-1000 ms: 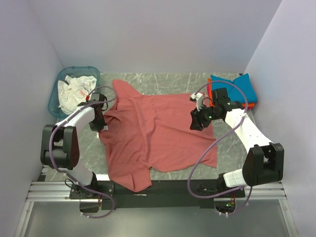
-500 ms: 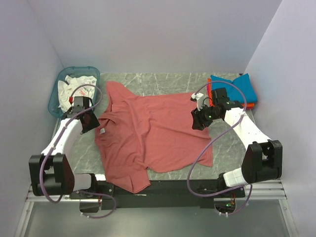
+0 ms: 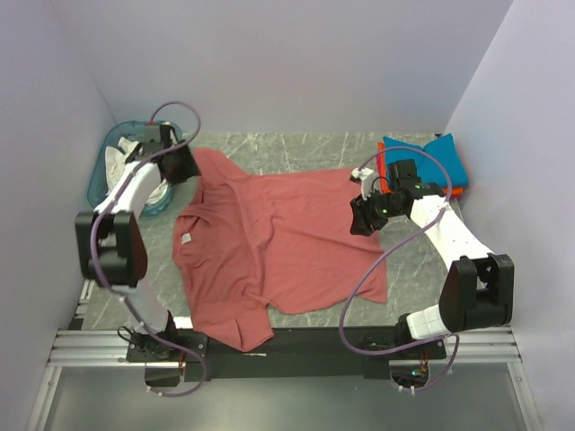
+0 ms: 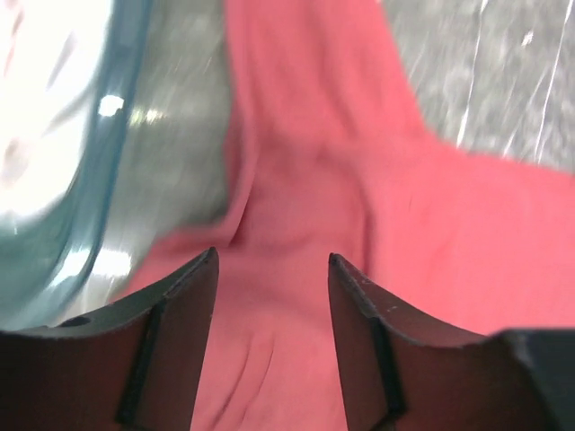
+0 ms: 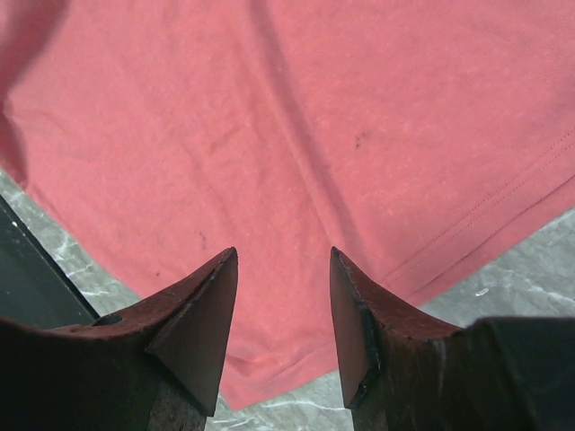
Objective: Fold and stack the t-shirts
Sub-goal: Flatten the tshirt out
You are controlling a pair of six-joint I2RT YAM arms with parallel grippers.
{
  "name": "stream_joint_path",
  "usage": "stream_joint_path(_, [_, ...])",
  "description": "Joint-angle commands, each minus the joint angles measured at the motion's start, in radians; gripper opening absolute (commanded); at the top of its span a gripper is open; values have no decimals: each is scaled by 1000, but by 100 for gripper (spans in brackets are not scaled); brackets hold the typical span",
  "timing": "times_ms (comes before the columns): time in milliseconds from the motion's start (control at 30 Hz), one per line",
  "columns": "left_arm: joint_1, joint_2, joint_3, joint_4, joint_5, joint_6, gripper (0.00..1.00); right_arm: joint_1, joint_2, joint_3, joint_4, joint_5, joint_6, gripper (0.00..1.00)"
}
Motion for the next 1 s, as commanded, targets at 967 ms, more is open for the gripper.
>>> stream_joint_path(967, [-96, 180, 144, 27, -20, 53, 56, -16, 440, 263, -35, 76, 66, 52])
